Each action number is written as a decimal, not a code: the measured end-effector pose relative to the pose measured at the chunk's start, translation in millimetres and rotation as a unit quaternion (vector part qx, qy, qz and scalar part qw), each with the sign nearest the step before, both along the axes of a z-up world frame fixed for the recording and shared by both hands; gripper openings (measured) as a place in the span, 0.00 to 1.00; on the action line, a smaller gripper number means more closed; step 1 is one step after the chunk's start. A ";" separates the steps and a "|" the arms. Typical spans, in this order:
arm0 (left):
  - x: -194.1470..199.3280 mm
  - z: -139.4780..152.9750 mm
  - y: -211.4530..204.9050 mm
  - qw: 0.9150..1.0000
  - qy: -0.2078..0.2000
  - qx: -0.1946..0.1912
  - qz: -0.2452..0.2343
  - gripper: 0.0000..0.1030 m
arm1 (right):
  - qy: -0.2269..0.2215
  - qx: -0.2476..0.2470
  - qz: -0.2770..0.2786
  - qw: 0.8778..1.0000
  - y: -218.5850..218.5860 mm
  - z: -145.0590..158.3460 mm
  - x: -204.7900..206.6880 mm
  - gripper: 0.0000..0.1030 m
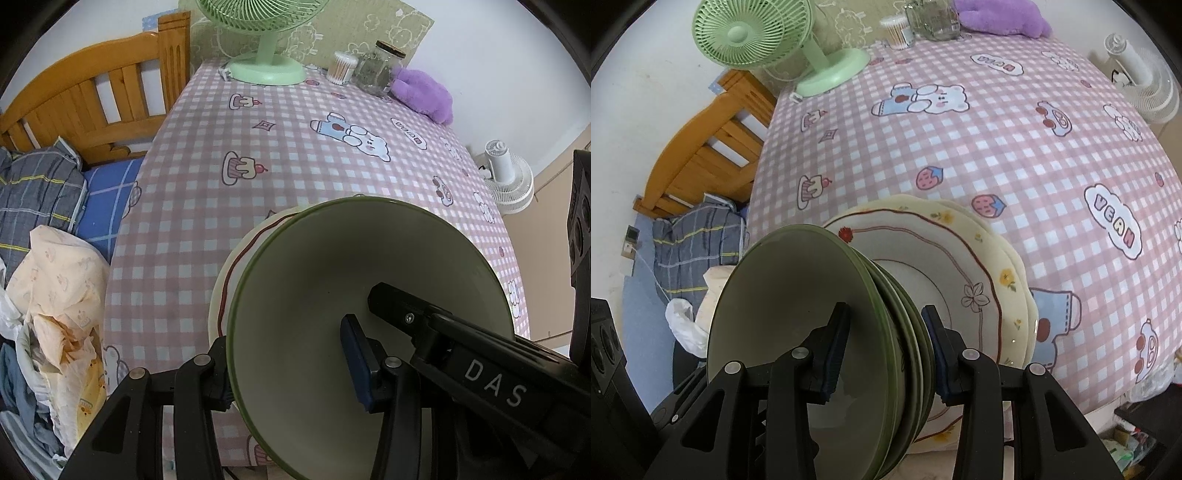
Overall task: Organize plates and bowls
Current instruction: 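Lift the nested bowl stack with both grippers and carry it over the plates, then lower the bowl stack onto the plate stack and open both grippers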
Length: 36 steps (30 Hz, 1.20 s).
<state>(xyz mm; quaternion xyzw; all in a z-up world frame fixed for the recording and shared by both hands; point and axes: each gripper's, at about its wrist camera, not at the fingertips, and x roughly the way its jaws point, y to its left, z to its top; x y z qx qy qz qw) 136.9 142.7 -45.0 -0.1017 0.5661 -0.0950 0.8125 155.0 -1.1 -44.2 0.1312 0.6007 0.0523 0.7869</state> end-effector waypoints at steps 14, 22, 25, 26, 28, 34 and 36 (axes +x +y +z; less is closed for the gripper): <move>5.7 -2.3 -9.4 1.000 -0.010 0.015 -0.016 0.46 | -0.009 0.001 -0.012 1.000 -7.2 -1.6 3.4 0.44; -0.6 -1.0 -12.4 0.999 -0.017 0.038 -0.024 0.61 | -0.022 -0.033 -0.002 0.999 -1.8 2.5 -5.3 0.51; -3.4 2.3 -10.3 0.999 -0.024 0.038 -0.019 0.67 | -0.031 -0.039 -0.001 0.999 -1.9 7.0 -9.0 0.57; -4.2 3.6 -9.6 0.999 -0.027 0.039 -0.017 0.69 | -0.036 -0.043 0.000 0.998 -1.5 9.5 -10.2 0.58; -6.7 8.0 -8.1 0.998 -0.038 0.044 -0.011 0.73 | -0.046 -0.050 0.002 0.998 -0.7 14.7 -12.2 0.60; -19.6 30.4 -11.9 0.995 -0.082 0.063 0.017 0.75 | -0.091 -0.058 0.019 0.994 -2.3 36.9 -20.6 0.61; -23.8 37.3 -13.5 0.993 -0.095 0.064 0.025 0.75 | -0.108 -0.058 0.026 0.992 -5.3 46.2 -24.5 0.61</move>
